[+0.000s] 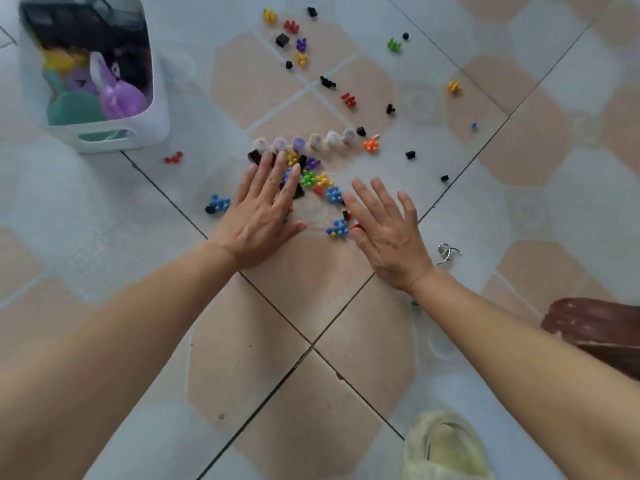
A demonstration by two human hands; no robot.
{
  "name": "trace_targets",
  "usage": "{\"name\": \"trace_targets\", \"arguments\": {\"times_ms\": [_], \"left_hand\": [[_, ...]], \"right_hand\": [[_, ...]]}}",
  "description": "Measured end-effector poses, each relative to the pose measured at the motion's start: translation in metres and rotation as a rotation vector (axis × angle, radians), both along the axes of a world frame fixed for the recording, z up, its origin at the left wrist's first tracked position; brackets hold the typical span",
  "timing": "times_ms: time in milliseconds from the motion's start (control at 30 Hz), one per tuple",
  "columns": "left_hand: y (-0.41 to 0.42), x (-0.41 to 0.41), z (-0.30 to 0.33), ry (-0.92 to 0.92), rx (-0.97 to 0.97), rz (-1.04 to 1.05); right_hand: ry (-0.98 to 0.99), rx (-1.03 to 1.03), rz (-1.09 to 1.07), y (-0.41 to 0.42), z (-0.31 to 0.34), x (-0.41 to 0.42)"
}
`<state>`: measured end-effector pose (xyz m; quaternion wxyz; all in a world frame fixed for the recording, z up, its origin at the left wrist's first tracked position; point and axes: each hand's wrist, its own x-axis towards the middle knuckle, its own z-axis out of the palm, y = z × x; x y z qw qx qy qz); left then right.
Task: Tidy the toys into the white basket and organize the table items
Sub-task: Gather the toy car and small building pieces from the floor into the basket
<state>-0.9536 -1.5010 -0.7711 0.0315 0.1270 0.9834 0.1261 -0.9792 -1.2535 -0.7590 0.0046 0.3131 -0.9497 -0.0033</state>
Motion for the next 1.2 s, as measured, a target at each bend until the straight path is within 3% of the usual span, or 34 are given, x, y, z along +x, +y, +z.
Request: {"name": "trace_targets", "arguments": {"times_ms": [67,200,300,733,867,967,1067,1200], "left_hand": [[0.018,0.012,0.001,0.002,-0.005,-0.023],[0.058,0.034,-0.002,-0.048,-0.049,-0.01],[0.081,0.038,-0.004,-0.069,-0.077,0.02],[0.089,-0.024,-0.017,-0.055,-0.055,0.108],[0.072,-0.055,-0.01,-0.078,-0.058,0.117],[0.059,-0.064,0.0,-0.021,-0.02,0.145],[0.039,-0.048,0.001,0.042,0.0,0.324],[0.016,-0.014,-0.006,-0.066,0.041,0.744]], "right_hand": [[-0.035,-0.101,-0.312,0.016,-0.001,0.026],[-0.123,-0.118,-0.918,0.043,-0.012,0.074],[-0.195,-0.115,-1.115,0.047,-0.025,0.081],[-0.111,-0.3,-0.857,-0.025,-0.034,-0.023],[-0.181,-0.35,-0.677,-0.037,-0.025,-0.065],[-0.115,-0.382,-0.593,-0.027,-0.015,-0.088],[-0.025,-0.352,-0.773,0.007,-0.015,-0.104],[-0.1,-0.296,-0.902,0.028,-0.025,-0.116]]}}
